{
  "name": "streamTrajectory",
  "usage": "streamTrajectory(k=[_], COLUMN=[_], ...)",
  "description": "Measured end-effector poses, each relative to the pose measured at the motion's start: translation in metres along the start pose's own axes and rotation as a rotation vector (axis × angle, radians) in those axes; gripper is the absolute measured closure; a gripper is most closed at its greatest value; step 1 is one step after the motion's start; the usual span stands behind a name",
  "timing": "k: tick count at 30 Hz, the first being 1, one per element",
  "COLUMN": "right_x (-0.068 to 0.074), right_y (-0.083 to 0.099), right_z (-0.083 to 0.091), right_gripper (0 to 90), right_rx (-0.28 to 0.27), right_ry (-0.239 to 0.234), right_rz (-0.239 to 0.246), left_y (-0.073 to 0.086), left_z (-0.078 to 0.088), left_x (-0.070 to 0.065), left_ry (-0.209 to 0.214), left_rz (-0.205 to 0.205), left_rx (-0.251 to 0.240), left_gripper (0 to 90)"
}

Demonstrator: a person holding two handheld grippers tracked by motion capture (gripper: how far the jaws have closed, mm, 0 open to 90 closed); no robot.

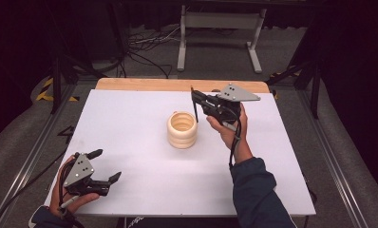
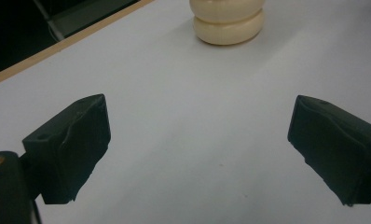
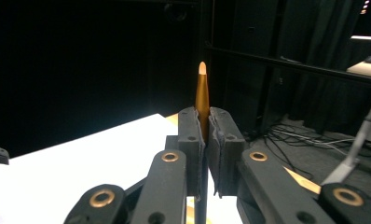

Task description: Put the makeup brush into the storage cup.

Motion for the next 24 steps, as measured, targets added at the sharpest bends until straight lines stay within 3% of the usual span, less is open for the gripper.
streamTrajectory(k=[17,24], right_x=[0.01,0.006], right_y=[0.01,0.02], right_z=[-0.026,-0.032], right_gripper=[84.4,84.4], right_rx=[-0.003,0.016], right_ry=[-0.021,-0.014], right_rz=[-0.027,-0.041], left_y=[0.001,0.001], left_z=[0.002,0.002], left_x=[0.0,0.0], left_ry=[0.004,0.005], left_rz=[-0.004,0.003], left_rx=[0.0,0.0], left_gripper=[6.5,6.5])
Point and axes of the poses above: each handheld gripper's, and its own axes: z roughly backward along the jaws, y roughly out of its underside, x roughly to its left, the point moved 4 cm from there along -z, roughly forward along the jaws, and after that the axes turned 13 degrees about -x, right-handed, at the moved point
